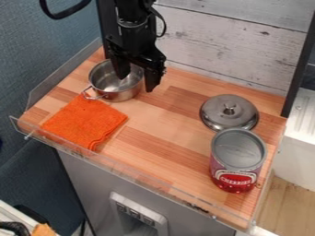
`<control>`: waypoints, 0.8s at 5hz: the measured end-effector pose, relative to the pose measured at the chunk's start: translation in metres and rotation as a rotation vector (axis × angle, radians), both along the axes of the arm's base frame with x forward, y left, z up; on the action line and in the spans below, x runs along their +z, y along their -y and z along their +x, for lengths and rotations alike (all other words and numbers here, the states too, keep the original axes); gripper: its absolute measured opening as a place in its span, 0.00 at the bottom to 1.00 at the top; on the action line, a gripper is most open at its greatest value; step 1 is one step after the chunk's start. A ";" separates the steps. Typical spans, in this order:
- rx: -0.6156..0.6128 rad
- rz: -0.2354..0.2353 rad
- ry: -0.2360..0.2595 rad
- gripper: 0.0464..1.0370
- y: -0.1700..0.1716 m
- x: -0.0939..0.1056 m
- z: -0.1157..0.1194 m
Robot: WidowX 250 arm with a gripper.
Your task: Put the lid on the metal pot
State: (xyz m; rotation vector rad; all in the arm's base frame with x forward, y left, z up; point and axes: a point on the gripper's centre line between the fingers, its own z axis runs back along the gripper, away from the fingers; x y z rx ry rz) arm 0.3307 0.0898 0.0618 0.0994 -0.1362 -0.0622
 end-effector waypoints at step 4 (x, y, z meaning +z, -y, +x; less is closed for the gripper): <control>-0.206 -0.025 0.011 0.96 0.064 -0.006 0.028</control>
